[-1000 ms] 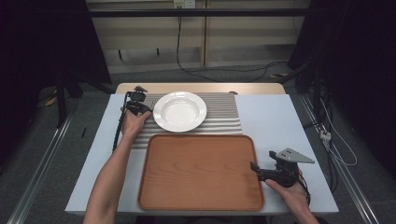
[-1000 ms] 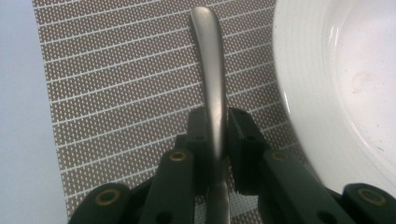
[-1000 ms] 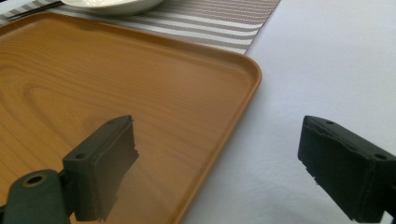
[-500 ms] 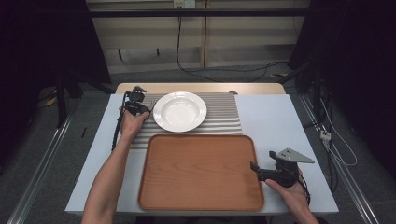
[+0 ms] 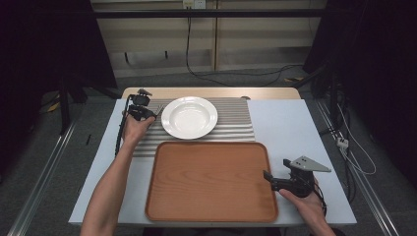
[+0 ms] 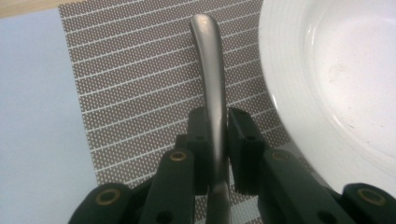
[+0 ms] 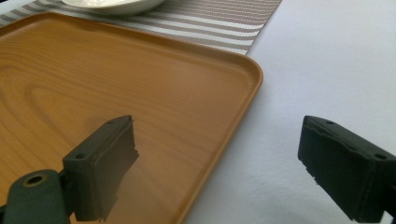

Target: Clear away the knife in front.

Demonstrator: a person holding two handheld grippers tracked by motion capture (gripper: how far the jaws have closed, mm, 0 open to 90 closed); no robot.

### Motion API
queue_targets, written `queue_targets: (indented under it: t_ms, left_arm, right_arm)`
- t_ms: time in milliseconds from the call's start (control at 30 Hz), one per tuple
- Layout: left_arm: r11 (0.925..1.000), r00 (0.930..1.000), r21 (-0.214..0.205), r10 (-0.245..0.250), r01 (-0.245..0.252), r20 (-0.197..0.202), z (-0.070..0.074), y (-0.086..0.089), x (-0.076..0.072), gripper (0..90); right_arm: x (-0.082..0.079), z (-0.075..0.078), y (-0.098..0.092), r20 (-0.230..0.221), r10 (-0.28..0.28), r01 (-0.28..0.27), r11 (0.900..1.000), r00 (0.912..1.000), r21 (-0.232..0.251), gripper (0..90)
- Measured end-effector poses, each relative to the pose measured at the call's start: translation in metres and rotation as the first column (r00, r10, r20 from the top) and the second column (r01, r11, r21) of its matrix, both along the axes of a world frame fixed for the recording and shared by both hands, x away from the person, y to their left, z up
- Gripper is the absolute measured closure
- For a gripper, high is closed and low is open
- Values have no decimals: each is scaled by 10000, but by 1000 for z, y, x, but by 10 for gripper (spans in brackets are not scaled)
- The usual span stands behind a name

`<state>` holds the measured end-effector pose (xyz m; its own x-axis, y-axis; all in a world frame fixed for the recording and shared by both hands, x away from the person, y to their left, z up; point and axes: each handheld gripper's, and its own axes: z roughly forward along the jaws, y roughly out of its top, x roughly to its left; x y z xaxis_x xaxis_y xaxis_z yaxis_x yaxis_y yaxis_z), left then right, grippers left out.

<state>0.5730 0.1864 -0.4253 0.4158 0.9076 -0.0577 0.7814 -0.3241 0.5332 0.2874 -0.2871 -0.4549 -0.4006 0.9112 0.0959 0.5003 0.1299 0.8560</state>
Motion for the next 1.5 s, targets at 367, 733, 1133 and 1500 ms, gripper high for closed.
queue_targets:
  t_ms: [367,733,1133,1500]
  left_arm:
    - [9997,9992,-140,-209,213,334,17,2,-11,801]
    - [9971,9958,-487,-547,584,740,30,3,-29,800]
    - [9942,9903,-302,-995,1029,968,46,5,-46,801]
    - [9901,9849,-318,-1322,1365,1121,54,6,-74,800]
  right_arm:
    - [0,0,0,-14,8,-8,10000,10000,-18,111]
    - [1,0,1,-9,30,-30,10000,10000,-46,111]
    - [1,-2,-1,-118,17,-18,10000,9999,-36,110]
    - [-3,-1,-1,-69,4,-4,10000,10000,-32,110]
